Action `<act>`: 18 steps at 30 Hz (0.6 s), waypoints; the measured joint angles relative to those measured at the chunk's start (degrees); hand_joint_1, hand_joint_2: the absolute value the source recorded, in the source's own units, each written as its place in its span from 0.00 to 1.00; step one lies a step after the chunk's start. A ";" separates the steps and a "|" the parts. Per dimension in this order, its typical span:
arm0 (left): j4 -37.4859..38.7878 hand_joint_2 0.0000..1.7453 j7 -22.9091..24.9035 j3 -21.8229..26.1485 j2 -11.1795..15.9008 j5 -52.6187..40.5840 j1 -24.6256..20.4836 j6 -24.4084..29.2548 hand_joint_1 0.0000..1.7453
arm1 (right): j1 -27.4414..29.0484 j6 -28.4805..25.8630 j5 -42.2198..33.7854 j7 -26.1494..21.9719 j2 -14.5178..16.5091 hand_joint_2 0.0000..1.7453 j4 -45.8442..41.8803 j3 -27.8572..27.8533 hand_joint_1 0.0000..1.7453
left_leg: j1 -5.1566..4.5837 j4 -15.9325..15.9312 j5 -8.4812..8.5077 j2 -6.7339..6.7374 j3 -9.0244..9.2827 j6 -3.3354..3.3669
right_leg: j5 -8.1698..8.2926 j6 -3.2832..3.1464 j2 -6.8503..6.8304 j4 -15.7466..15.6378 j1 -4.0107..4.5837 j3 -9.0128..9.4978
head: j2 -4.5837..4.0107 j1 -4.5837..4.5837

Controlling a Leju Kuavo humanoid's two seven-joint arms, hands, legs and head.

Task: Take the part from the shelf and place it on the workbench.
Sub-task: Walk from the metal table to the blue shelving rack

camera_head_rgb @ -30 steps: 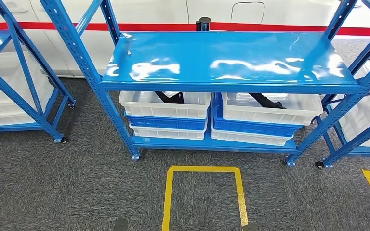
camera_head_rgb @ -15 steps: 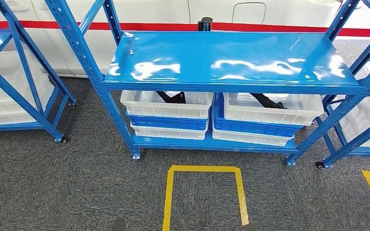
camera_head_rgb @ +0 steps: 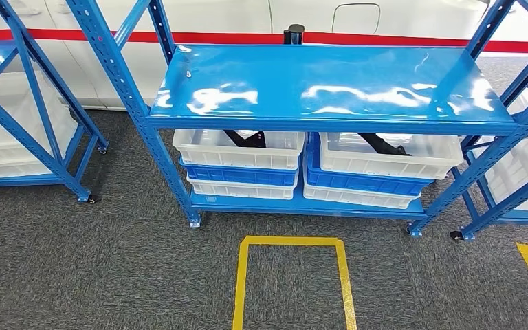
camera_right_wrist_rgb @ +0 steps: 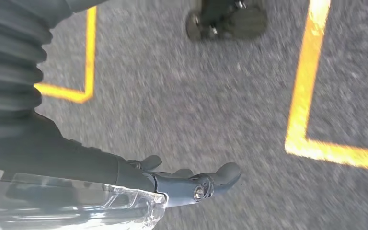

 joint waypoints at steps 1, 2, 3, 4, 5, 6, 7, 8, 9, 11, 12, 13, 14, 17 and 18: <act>-0.24 1.00 0.38 0.71 0.20 -0.31 0.56 -1.07 0.00 | 0.48 1.14 -1.12 0.15 -0.13 1.00 -0.29 0.32 0.00 | 0.00 0.00 0.00 0.00 0.01 0.00 | 0.00 0.00 0.00 0.00 0.00 0.00 | 0.00 0.01; -0.49 1.00 0.74 1.45 0.44 -0.64 1.15 -2.17 0.00 | 1.00 2.31 -2.26 0.31 -0.27 1.00 -0.59 0.66 0.00 | 0.00 -0.01 -0.01 0.00 0.01 0.00 | -0.01 -0.01 0.00 0.00 0.00 0.00 | 0.00 0.00; -0.74 1.00 1.09 2.14 0.67 -0.95 1.74 -3.26 0.00 | 1.51 3.45 -3.38 0.46 -0.39 1.00 -0.88 1.01 0.00 | 0.01 -0.01 -0.01 0.00 0.02 -0.01 | -0.01 -0.01 0.00 0.00 0.00 0.00 | 0.00 0.01; -1.00 1.00 1.44 2.84 0.88 -1.22 2.30 -4.34 0.00 | 2.02 4.58 -4.49 0.62 -0.53 1.00 -1.16 1.37 0.00 | 0.01 -0.01 -0.01 0.00 0.01 -0.01 | -0.01 -0.01 0.00 0.00 0.01 -0.01 | 0.00 0.00; -1.27 1.00 1.75 3.54 1.11 -1.53 2.80 -5.41 0.00 | 2.52 5.73 -5.61 0.78 -0.66 1.00 -1.44 1.73 0.00 | 0.01 -0.01 -0.01 0.00 0.01 -0.01 | -0.01 -0.01 -0.01 0.00 0.01 -0.01 | 0.00 0.00; -1.55 1.00 2.06 4.20 1.32 -1.80 3.26 -6.47 0.00 | 3.00 6.84 -6.69 0.91 -0.78 1.00 -1.71 2.09 0.00 | 0.01 -0.01 -0.01 0.00 0.00 -0.01 | -0.01 -0.01 -0.01 0.00 0.01 -0.01 | 0.00 0.00; -1.85 1.00 2.36 4.89 1.54 -2.08 3.66 -7.48 0.00 | 3.46 7.93 -7.75 1.04 -0.91 1.00 -1.98 2.44 0.00 | 0.00 -0.01 -0.02 -0.01 -0.01 -0.01 | -0.01 -0.01 -0.01 0.00 0.01 0.00 | 0.00 0.00; -2.15 1.00 2.69 5.58 1.76 -2.38 4.01 -8.54 0.00 | 3.92 9.05 -8.85 1.19 -1.03 1.00 -2.28 2.81 0.00 | 0.00 -0.02 -0.02 -0.01 -0.02 -0.02 | -0.01 -0.01 -0.02 0.00 0.01 0.01 | 0.00 0.01; -2.44 1.00 3.03 6.28 1.97 -2.66 4.33 -9.60 0.00 | 4.39 10.17 -9.94 1.34 -1.16 1.00 -2.58 3.19 0.00 | 0.00 -0.02 -0.03 0.00 -0.02 -0.02 | -0.01 -0.01 -0.02 0.00 0.01 0.03 | 0.00 0.01; -3.03 1.00 3.68 7.67 2.39 -3.23 4.87 -11.79 0.00 | 5.33 12.50 -12.21 1.66 -1.41 1.00 -3.15 3.92 0.00 | -0.01 -0.02 -0.03 0.00 -0.03 -0.02 | -0.01 -0.01 -0.02 0.00 0.01 0.05 | 0.00 0.01; -3.31 1.00 3.98 8.30 2.58 -3.51 5.13 -12.82 0.00 | 5.79 13.61 -13.29 1.80 -1.52 1.00 -3.41 4.26 0.00 | -0.01 -0.02 -0.03 0.00 -0.04 -0.02 | -0.01 -0.01 -0.02 0.00 0.01 0.05 | 0.00 0.01; -3.59 1.00 4.30 8.93 2.77 -3.79 5.38 -13.89 0.00 | 6.23 14.76 -14.40 1.94 -1.63 1.00 -3.67 4.59 0.00 | -0.01 -0.02 -0.03 0.00 -0.04 -0.02 | -0.01 -0.01 -0.02 0.00 0.01 0.06 | 0.00 0.01; -3.86 1.00 4.64 9.51 2.94 -4.07 5.60 -14.96 0.00 | 6.62 15.90 -15.51 2.09 -1.73 1.00 -3.92 4.90 0.00 | -0.02 -0.02 -0.03 0.00 -0.05 -0.01 | -0.01 -0.01 -0.02 0.00 0.00 0.06 | 0.00 0.01; -4.44 0.75 5.49 10.82 3.34 -4.77 6.06 -17.57 0.00 | 7.45 18.66 -18.17 2.47 -1.94 1.00 -4.43 5.67 0.00 | -0.03 -0.02 -0.03 0.00 -0.06 -0.01 | -0.01 0.00 -0.02 0.00 0.00 0.06 | 0.00 0.01; -4.56 0.50 5.65 11.09 3.44 -4.89 6.17 -18.02 0.00 | 7.60 19.14 -18.65 2.56 -1.99 0.75 -4.54 5.84 0.00 | -0.03 -0.02 -0.04 0.00 -0.05 -0.01 | -0.01 0.00 -0.02 0.00 0.00 0.06 | 0.00 0.01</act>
